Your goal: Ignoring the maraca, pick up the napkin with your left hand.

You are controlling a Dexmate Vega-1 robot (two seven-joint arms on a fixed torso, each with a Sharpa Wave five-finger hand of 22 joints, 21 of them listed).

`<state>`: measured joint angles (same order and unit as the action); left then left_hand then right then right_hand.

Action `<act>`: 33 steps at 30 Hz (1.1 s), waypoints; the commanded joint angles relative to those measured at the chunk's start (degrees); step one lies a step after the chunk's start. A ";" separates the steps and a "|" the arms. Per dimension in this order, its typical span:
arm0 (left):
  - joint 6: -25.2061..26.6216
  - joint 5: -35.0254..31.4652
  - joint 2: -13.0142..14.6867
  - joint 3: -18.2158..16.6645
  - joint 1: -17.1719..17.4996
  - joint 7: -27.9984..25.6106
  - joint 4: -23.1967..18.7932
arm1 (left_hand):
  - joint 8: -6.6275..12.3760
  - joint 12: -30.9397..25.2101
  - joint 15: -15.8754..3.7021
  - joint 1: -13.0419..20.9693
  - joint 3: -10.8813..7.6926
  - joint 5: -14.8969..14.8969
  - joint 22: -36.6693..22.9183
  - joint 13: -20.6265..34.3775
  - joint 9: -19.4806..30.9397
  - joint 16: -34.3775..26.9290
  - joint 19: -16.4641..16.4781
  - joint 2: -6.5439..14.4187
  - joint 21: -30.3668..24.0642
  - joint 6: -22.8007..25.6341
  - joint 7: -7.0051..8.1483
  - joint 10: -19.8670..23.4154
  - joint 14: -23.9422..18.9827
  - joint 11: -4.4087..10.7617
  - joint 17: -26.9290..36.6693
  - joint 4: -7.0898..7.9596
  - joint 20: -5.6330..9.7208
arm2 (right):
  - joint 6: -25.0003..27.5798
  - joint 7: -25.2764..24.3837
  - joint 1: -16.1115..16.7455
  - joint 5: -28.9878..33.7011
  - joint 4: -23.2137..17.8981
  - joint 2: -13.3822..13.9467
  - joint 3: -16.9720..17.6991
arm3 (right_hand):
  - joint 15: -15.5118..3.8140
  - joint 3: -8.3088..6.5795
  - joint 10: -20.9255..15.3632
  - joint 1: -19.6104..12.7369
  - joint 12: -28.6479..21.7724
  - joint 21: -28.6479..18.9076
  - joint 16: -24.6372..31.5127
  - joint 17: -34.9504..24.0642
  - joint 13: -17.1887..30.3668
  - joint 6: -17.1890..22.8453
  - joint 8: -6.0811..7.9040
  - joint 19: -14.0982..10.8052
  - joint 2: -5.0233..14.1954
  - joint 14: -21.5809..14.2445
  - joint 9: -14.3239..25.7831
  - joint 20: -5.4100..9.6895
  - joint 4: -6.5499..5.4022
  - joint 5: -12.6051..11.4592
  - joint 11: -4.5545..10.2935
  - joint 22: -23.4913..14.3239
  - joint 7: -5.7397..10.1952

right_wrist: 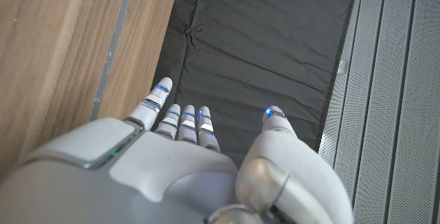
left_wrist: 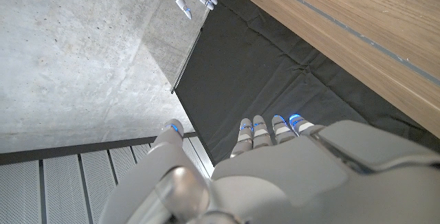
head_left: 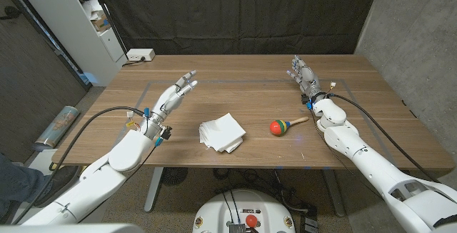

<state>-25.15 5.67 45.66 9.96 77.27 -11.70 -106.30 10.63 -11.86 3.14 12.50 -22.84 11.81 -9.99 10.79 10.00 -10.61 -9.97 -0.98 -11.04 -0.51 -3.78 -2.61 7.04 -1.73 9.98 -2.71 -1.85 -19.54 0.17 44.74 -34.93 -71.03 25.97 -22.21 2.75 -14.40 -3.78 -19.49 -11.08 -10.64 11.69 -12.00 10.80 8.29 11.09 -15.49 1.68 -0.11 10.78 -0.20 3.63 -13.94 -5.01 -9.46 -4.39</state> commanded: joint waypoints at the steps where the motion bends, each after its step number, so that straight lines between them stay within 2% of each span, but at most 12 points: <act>1: 0.96 -3.76 -0.21 -0.94 1.40 -1.45 -1.69 | 0.15 0.02 -0.11 0.84 -0.07 0.04 -0.21 0.10 0.17 0.00 -0.48 0.29 0.03 0.01 0.30 -0.38 0.13 0.35 0.20 -0.57 -0.35 | 0.16 0.03 -0.12 0.11 -0.16 0.07 -0.14 | 0.03 -0.17 0.13 -0.52 -0.12 -0.06 -0.02 -0.16 0.10 0.04 0.22 0.31 0.08 0.44 0.14 -0.02 0.28 -0.27 -0.15 -0.32 0.33; 10: 3.89 -7.96 0.60 -2.40 3.19 -2.91 -4.45 | 0.15 0.04 -0.06 1.44 -0.20 0.06 -0.20 0.11 0.17 0.03 -0.61 0.32 0.05 -0.09 0.38 -0.45 0.21 0.41 0.19 -1.04 -0.48 | -0.08 0.00 -0.28 0.09 0.18 -0.27 -0.19 | 0.03 -0.16 0.10 -0.54 -0.14 -0.09 -0.01 -0.17 0.10 0.10 0.23 0.34 0.11 0.45 0.14 -0.05 0.33 -0.27 -0.14 -0.32 0.31; 16: 3.05 -9.06 0.07 -3.85 4.21 -4.29 -4.73 | 0.16 0.05 -0.12 1.79 -0.28 0.06 -0.19 0.11 0.18 0.05 -0.75 0.34 0.09 -0.13 0.48 -0.50 0.28 0.46 0.19 -1.32 -0.54 | -0.30 -0.05 -0.55 0.21 0.38 -0.57 -0.29 | 0.06 -0.16 0.09 -0.53 -0.14 -0.10 -0.01 -0.17 0.11 0.14 0.24 0.35 0.13 0.47 0.14 -0.04 0.35 -0.27 -0.13 -0.32 0.31; 20: 4.79 -12.26 -0.35 -4.74 5.42 -6.04 -6.29 | 0.18 0.06 -0.13 2.00 -0.33 0.05 -0.19 0.11 0.18 0.04 -0.77 0.36 0.08 -0.13 0.44 -0.51 0.26 0.50 0.19 -1.48 -0.60 | -0.49 -0.13 -0.70 0.37 0.37 -0.63 -0.31 | 0.01 -0.14 0.11 -0.51 -0.14 -0.11 0.00 -0.18 0.11 0.14 0.24 0.38 0.13 0.46 0.14 -0.06 0.36 -0.27 -0.19 -0.32 0.28; 33: 8.38 -16.24 -0.10 -4.87 6.38 -5.76 -8.95 | 0.23 0.05 -0.15 2.81 -0.52 0.03 -0.18 0.11 0.18 0.02 -0.84 0.44 0.07 -0.12 0.48 -0.53 0.22 0.37 0.18 -2.09 -0.83 | -0.89 0.18 -0.88 0.03 1.17 -0.84 -0.09 | 0.06 -0.09 0.11 -0.47 -0.14 -0.15 0.02 -0.19 0.11 0.19 0.24 0.38 0.11 0.43 0.15 -0.05 0.41 -0.26 -0.13 -0.32 0.22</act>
<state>-19.47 -6.91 45.53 5.49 82.69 -16.99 -113.11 10.63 -11.87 3.15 14.71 -23.23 11.81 -9.99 10.79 10.00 -10.61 -10.06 -0.63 -11.04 -0.71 -3.57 -2.91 7.04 -1.43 9.99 -4.52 -2.39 -20.09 0.13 44.06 -34.71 -70.43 25.32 -22.43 2.75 -14.40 -3.78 -19.49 -11.08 -10.64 11.69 -12.00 10.78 8.29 11.09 -15.29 1.68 -0.11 10.78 -0.41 3.62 -13.94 -5.01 -9.46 -4.39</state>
